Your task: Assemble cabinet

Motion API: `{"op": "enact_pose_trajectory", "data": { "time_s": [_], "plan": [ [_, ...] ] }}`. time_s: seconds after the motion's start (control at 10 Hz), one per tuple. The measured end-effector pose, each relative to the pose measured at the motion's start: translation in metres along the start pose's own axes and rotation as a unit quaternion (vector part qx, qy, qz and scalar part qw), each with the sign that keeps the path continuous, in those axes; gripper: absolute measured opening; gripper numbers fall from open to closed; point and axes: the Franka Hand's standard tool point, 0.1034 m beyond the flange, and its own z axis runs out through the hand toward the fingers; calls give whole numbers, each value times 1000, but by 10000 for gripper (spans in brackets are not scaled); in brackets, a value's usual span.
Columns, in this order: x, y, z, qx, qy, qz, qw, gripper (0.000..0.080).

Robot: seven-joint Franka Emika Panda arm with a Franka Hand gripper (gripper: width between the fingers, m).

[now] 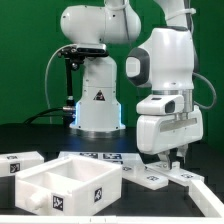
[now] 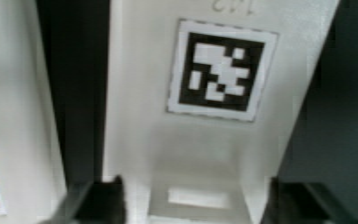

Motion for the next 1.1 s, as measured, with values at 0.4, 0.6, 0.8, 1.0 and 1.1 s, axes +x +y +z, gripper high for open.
{"op": "enact_pose_trajectory", "data": {
  "time_s": [0.4, 0.6, 0.8, 1.0, 1.1],
  "plan": [
    [3, 49, -79, -4, -57, -12, 998, 780],
    [7, 48, -75, -8, -44, -13, 999, 794],
    [-3, 70, -74, -3, -49, -23, 999, 797],
    [-9, 117, -77, 5, -54, -19, 998, 797],
    [-13, 129, -76, 10, -57, -33, 998, 797]
  ]
}}
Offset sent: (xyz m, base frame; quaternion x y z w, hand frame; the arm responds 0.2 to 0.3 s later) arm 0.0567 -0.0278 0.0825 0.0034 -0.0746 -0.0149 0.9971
